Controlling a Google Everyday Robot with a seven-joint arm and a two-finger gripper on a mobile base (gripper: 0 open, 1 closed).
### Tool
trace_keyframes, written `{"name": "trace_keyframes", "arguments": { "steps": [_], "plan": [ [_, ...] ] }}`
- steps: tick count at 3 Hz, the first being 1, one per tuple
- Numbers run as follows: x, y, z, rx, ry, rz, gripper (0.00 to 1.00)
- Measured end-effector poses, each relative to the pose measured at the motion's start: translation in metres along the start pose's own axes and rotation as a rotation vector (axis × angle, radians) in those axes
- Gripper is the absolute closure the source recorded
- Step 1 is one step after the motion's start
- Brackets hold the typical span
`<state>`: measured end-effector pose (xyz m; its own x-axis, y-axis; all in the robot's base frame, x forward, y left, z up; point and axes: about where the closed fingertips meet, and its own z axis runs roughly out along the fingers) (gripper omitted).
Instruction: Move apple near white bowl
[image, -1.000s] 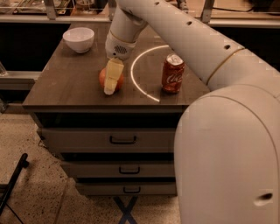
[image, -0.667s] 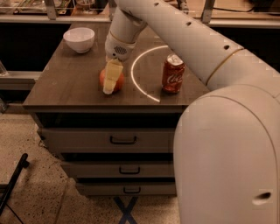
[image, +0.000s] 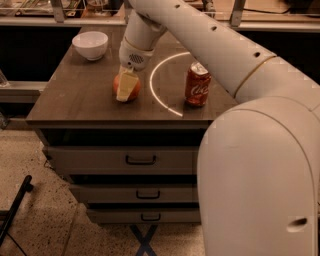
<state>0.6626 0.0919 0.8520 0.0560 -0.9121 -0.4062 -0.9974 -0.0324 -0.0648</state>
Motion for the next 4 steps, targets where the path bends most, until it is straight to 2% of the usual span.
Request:
{"name": "trace_keyframes", "arguments": {
  "steps": [1, 2, 3, 4],
  "plan": [
    [-0.007, -0.017, -0.015, 0.031, -0.021, -0.006, 0.93],
    [-0.009, -0.049, -0.033, 0.069, -0.006, 0.014, 1.0],
    [-0.005, -0.096, -0.074, 0.206, -0.034, 0.125, 1.0],
    [-0.002, -0.132, -0.102, 0.351, -0.118, 0.272, 1.0]
  ]
}}
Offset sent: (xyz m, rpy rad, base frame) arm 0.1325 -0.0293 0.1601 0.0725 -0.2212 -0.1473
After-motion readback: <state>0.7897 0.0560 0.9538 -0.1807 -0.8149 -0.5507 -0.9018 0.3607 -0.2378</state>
